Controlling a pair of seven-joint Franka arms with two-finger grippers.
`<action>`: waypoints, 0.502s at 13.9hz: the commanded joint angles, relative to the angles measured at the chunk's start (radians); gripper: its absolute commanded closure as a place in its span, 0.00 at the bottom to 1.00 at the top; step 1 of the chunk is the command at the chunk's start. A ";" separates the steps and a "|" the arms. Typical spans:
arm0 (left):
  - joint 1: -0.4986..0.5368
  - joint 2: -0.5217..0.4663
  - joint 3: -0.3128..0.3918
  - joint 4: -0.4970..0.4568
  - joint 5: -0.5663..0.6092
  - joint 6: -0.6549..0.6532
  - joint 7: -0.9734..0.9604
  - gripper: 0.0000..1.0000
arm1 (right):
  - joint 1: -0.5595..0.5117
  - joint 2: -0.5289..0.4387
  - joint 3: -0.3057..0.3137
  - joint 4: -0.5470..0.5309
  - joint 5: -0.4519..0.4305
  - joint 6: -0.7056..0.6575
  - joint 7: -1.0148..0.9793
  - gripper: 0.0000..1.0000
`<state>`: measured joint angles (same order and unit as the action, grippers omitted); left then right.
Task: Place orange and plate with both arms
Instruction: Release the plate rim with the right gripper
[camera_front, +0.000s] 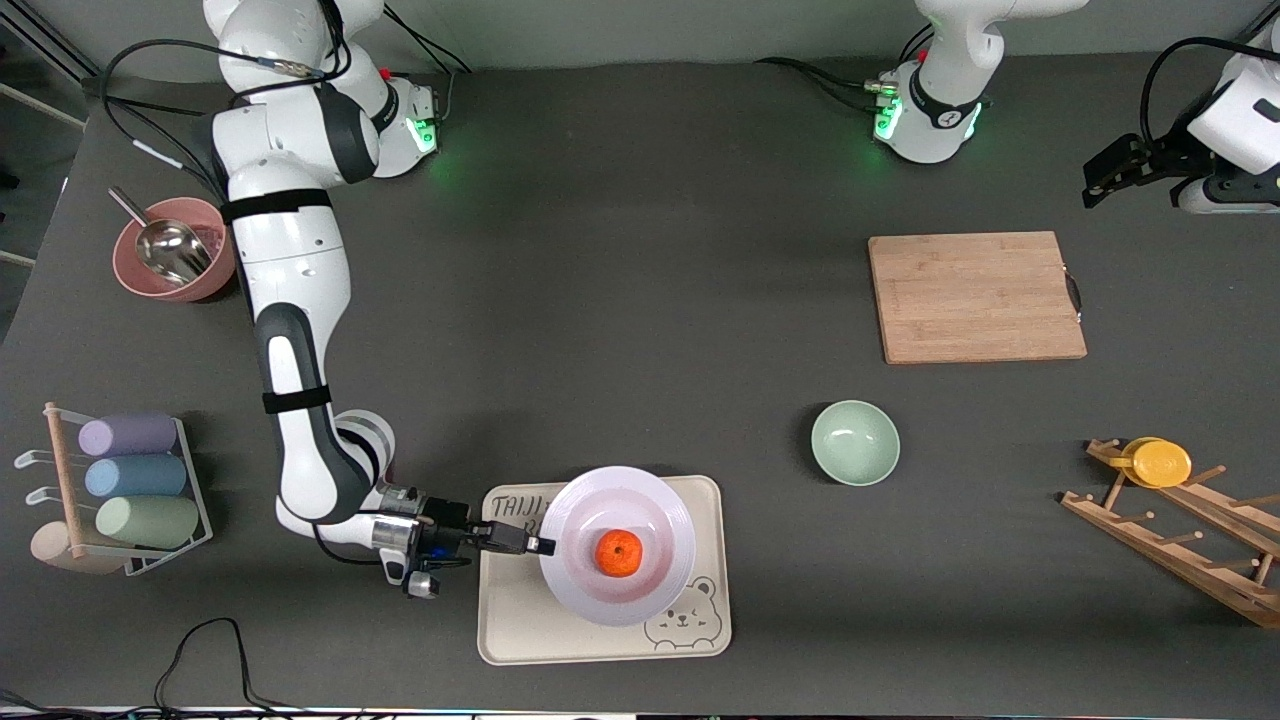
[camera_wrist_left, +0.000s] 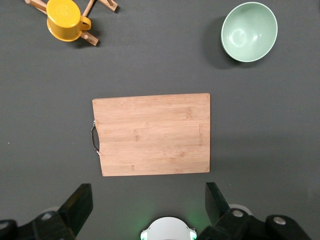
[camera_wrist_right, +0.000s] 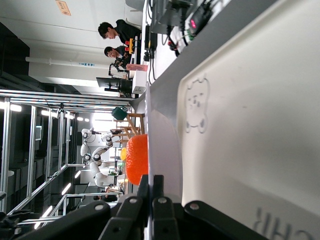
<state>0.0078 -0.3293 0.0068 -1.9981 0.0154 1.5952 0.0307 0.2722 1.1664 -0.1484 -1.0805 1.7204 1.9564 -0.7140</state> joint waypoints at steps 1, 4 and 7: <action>0.003 0.006 -0.005 0.024 -0.005 -0.034 -0.003 0.00 | -0.005 0.045 0.007 0.044 0.028 0.001 -0.057 1.00; 0.003 0.007 -0.004 0.022 -0.005 -0.026 0.008 0.00 | -0.005 0.058 0.007 0.011 0.030 0.001 -0.128 1.00; -0.002 0.007 -0.004 0.022 -0.005 -0.015 0.009 0.00 | -0.005 0.058 0.007 -0.001 0.028 -0.001 -0.134 1.00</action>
<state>0.0078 -0.3290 0.0061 -1.9942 0.0154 1.5846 0.0310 0.2710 1.2208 -0.1483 -1.0831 1.7298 1.9606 -0.8209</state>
